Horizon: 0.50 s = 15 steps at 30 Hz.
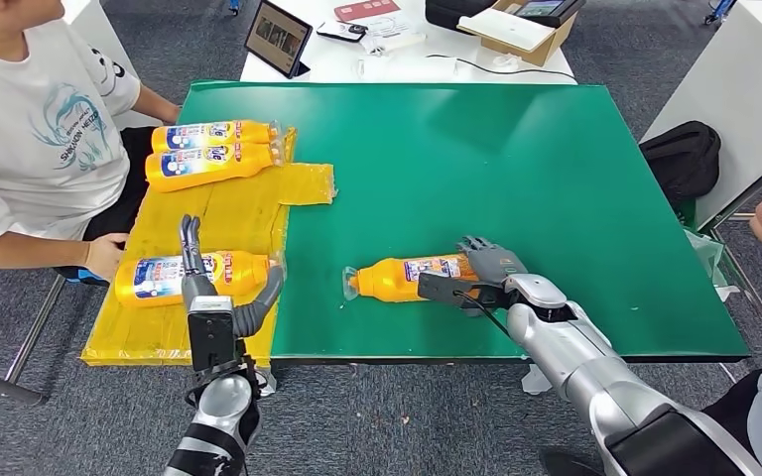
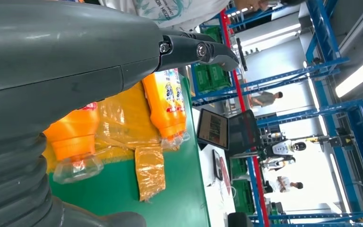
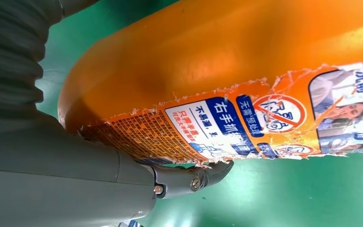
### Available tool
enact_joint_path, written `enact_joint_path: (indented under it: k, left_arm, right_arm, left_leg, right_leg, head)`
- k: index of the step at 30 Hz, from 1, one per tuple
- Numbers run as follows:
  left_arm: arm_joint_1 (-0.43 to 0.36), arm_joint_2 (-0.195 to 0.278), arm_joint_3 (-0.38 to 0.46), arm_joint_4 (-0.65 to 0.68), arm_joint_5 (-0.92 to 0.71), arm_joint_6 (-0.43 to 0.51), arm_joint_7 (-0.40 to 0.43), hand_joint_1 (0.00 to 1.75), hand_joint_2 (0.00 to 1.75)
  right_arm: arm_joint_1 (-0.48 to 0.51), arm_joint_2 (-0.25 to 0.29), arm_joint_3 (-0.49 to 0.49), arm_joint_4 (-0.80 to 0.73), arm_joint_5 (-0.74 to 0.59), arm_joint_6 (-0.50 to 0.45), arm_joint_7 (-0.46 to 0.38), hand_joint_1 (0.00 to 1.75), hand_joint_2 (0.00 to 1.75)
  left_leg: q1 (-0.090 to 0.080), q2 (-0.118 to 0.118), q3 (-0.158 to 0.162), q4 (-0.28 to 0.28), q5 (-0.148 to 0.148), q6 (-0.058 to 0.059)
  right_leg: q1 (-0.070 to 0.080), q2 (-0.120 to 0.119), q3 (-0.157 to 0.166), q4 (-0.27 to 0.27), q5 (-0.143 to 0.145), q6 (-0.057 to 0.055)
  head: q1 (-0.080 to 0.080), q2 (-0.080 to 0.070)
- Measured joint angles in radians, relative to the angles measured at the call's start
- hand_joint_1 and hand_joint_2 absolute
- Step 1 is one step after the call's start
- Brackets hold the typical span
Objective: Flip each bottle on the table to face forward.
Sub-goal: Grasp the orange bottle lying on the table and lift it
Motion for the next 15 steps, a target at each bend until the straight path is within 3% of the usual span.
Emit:
enact_joint_path:
  k: [2, 4, 6, 8, 15]
  left_arm:
    - [-0.001, 0.000, -0.004, 0.004, 0.008, 0.000, 0.000, 0.00, 1.75]
    - [-0.001, 0.000, -0.011, 0.009, 0.026, 0.000, 0.000, 0.00, 1.75]
    - [-0.002, 0.000, -0.019, 0.014, 0.046, 0.000, 0.000, 0.00, 1.75]
    - [-0.004, 0.000, -0.029, 0.019, 0.062, 0.000, 0.000, 0.00, 1.75]
    - [-0.020, 0.003, -0.076, 0.049, 0.164, -0.007, 0.000, 0.00, 1.75]
  right_arm:
    - [-0.003, 0.001, 0.002, 0.004, 0.001, -0.001, -0.003, 0.00, 1.75]
    - [-0.005, 0.003, 0.005, 0.009, 0.003, -0.005, -0.015, 0.73, 1.75]
    - [-0.007, 0.006, 0.011, 0.013, 0.003, -0.014, -0.039, 1.59, 1.75]
    - [-0.007, 0.008, 0.019, 0.017, 0.000, -0.028, -0.067, 1.74, 1.75]
    - [0.007, 0.014, 0.030, 0.019, -0.041, -0.084, -0.151, 1.75, 1.75]
  left_leg:
    - [0.000, 0.000, 0.000, 0.000, 0.000, 0.000]
    - [0.000, 0.000, 0.000, 0.000, 0.000, 0.000]
    - [0.000, 0.000, 0.000, 0.000, 0.000, 0.000]
    - [0.000, 0.000, 0.000, 0.000, 0.000, 0.000]
    - [0.000, 0.000, 0.000, 0.000, 0.000, 0.000]
  right_leg:
    - [0.000, 0.000, 0.000, 0.000, 0.000, 0.000]
    - [0.000, 0.000, 0.000, 0.000, 0.000, 0.000]
    - [0.000, 0.000, 0.000, 0.000, 0.000, 0.000]
    - [0.000, 0.000, 0.000, 0.000, 0.000, 0.000]
    - [0.000, 0.000, 0.000, 0.000, 0.000, 0.000]
  head:
    - [0.000, 0.000]
    - [0.000, 0.000]
    - [0.000, 0.000]
    - [0.000, 0.000]
    - [0.000, 0.000]
